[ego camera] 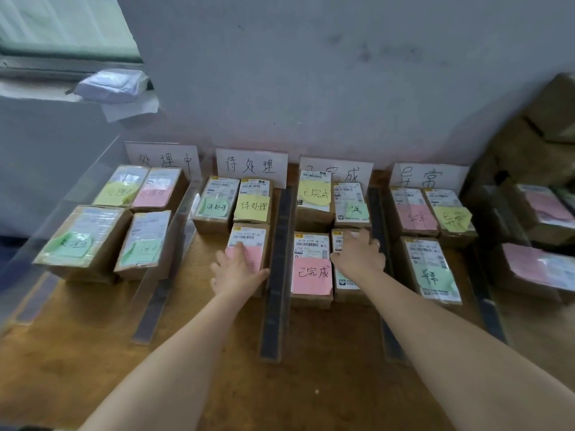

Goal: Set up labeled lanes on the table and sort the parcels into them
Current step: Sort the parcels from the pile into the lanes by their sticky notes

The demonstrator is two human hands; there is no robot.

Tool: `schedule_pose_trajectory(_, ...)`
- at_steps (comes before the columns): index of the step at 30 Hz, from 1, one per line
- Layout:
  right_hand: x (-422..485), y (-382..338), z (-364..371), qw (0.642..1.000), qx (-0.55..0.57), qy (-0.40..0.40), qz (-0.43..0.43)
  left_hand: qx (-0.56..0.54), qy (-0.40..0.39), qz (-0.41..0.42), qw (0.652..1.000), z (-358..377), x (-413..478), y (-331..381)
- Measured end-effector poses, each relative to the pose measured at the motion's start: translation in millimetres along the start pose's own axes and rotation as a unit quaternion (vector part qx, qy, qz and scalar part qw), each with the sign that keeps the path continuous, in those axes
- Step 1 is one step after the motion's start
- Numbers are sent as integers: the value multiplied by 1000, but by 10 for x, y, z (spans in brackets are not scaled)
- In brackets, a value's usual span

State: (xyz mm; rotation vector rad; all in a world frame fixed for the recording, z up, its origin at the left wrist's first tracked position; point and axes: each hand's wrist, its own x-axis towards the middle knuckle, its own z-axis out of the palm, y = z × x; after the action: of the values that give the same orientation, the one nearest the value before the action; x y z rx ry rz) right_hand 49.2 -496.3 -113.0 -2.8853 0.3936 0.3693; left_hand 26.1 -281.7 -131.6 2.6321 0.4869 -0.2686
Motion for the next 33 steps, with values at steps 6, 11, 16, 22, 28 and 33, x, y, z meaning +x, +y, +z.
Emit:
schedule_pose_trajectory(6, -89, -16, -75, 999, -32, -19, -2, 72, 2, 56, 996, -161, 59, -3)
schedule_pose_trajectory(11, -267, 35, -252, 997, -60, 25, -48, 122, 41, 185, 974, -426, 27, 246)
schedule_pose_trajectory(16, -420, 284, -542, 989, -97, 77, -78, 138, 57, 263, 953, -527, -122, 664)
schedule_pose_trajectory(22, -607, 980, -841, 987, -74, 118, -85, 150, 57, 344, 925, -393, -463, 1386)
schedule_pose_trajectory(28, -780, 2183, -1163, 986, -76, 137, -50, 123, 37, 436, 891, 163, -1165, 2400)
schedule_pose_trajectory(33, -898, 3243, -1345, 987, -77, 142, -22, 81, 50, 493, 865, 706, -1844, 3218)
